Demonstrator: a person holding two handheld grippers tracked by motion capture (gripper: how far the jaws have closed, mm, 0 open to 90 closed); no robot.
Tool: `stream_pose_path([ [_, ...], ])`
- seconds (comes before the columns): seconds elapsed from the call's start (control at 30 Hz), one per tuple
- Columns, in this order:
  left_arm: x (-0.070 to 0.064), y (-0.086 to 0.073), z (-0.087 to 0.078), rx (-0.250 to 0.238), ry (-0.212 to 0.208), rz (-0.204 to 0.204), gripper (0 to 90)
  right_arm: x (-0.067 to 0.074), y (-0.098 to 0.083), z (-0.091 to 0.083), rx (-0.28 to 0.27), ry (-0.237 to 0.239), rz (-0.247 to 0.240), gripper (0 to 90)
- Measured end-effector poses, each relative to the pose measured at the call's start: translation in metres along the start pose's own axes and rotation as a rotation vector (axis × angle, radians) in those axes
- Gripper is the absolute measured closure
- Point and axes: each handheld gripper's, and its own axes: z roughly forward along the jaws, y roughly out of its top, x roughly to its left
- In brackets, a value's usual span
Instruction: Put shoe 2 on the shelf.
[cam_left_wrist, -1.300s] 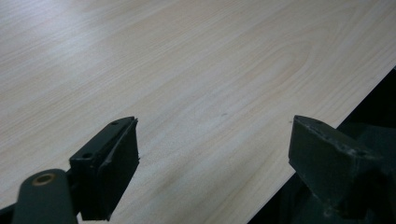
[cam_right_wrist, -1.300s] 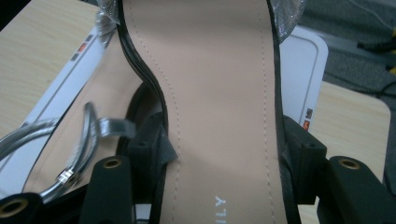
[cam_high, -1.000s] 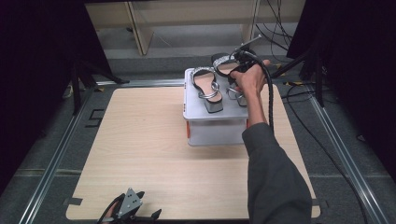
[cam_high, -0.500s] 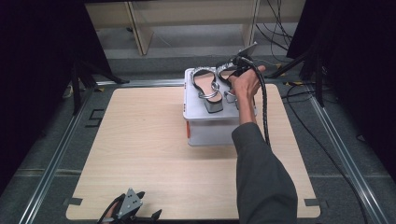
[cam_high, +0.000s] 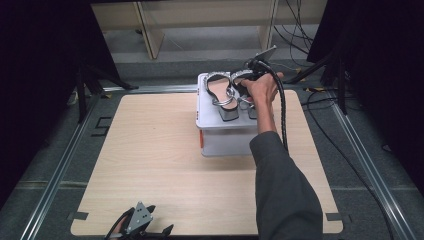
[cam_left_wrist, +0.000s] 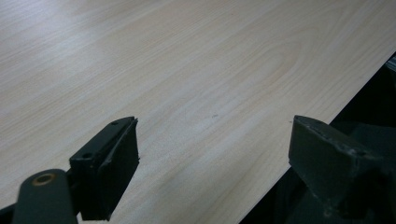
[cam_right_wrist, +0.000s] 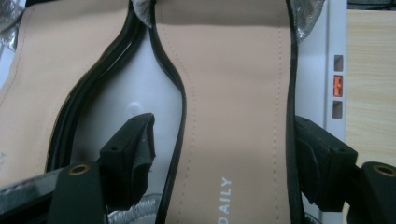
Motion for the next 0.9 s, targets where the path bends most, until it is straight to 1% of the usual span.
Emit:
stream_pose_path([
  [0.03,0.001,0.0,0.0,0.002,0.002,0.004,15.7,0.001,0.0,-0.001,0.013,0.007,0.007,24.1],
  [0.07,0.001,0.0,0.0,0.002,0.002,0.004,15.7,0.001,0.0,-0.001,0.013,0.007,0.007,24.1],
  [0.1,0.002,0.0,0.0,0.013,0.006,0.016,15.7,0.001,0.0,-0.002,0.019,0.012,-0.009,23.6],
  [0.17,0.002,0.0,0.0,0.018,0.009,0.02,15.7,0.001,0.0,-0.005,0.032,0.026,-0.005,24.5],
  [0.2,0.001,0.0,0.0,0.013,0.005,0.014,15.7,0.0,-0.001,-0.007,0.031,0.043,0.001,25.3],
  [0.23,0.0,0.0,-0.001,0.014,0.005,0.01,15.7,0.0,-0.001,-0.009,0.026,0.043,0.005,26.1],
  [0.27,0.0,0.0,-0.001,0.004,-0.003,0.0,15.7,-0.001,-0.001,-0.009,0.025,0.044,0.0,25.6],
  [0.33,0.0,0.0,-0.001,0.0,-0.006,-0.001,15.7,-0.001,-0.001,-0.009,0.027,0.043,0.001,25.0],
  [0.37,0.0,0.0,-0.001,0.001,-0.006,-0.002,15.7,-0.001,-0.002,-0.009,0.028,0.05,-0.001,25.0],
  [0.4,0.0,0.0,-0.001,0.001,-0.006,-0.001,15.7,-0.002,-0.002,-0.009,0.021,0.044,-0.001,25.4],
  [0.43,0.0,0.0,-0.001,0.001,-0.006,-0.001,15.7,-0.002,-0.002,-0.013,-0.007,0.034,-0.001,25.2],
  [0.47,0.001,0.0,-0.001,0.015,0.002,0.017,15.7,-0.001,-0.002,-0.016,-0.019,0.034,-0.004,25.8],
  [0.5,0.001,0.0,-0.001,0.015,0.002,0.017,15.7,-0.001,-0.001,-0.018,-0.041,0.032,-0.015,25.2],
  [0.53,0.002,0.0,0.0,0.015,0.009,0.019,15.7,-0.001,-0.001,-0.018,-0.041,0.032,-0.015,25.2],
  [0.57,0.001,0.0,-0.001,0.021,0.007,0.022,15.7,0.001,-0.001,-0.021,-0.028,0.027,-0.027,24.4],
  [0.63,0.001,0.0,-0.001,0.019,0.008,0.02,15.7,0.0,-0.002,-0.022,-0.017,0.039,-0.026,25.2],
  [0.67,0.001,0.0,-0.002,0.028,0.008,0.025,15.7,0.0,-0.002,-0.022,-0.017,0.039,-0.026,25.2],
  [0.7,0.002,0.0,-0.002,0.024,0.008,0.023,15.7,0.001,-0.002,-0.022,-0.009,0.046,-0.021,22.0],
  [0.8,0.002,0.0,0.0,0.019,0.01,0.02,15.7,0.001,-0.003,-0.022,-0.01,0.051,-0.032,21.1],
  [0.83,0.002,0.0,0.0,0.021,0.011,0.019,15.7,0.0,-0.004,-0.023,-0.018,0.065,-0.021,20.7],
  [0.87,0.002,0.0,0.0,0.021,0.011,0.019,15.7,0.0,-0.004,-0.023,-0.018,0.065,-0.021,20.7],
  [0.9,0.002,0.0,-0.002,0.027,0.011,0.024,15.7,-0.002,-0.004,-0.024,-0.02,0.082,-0.012,20.9],
])
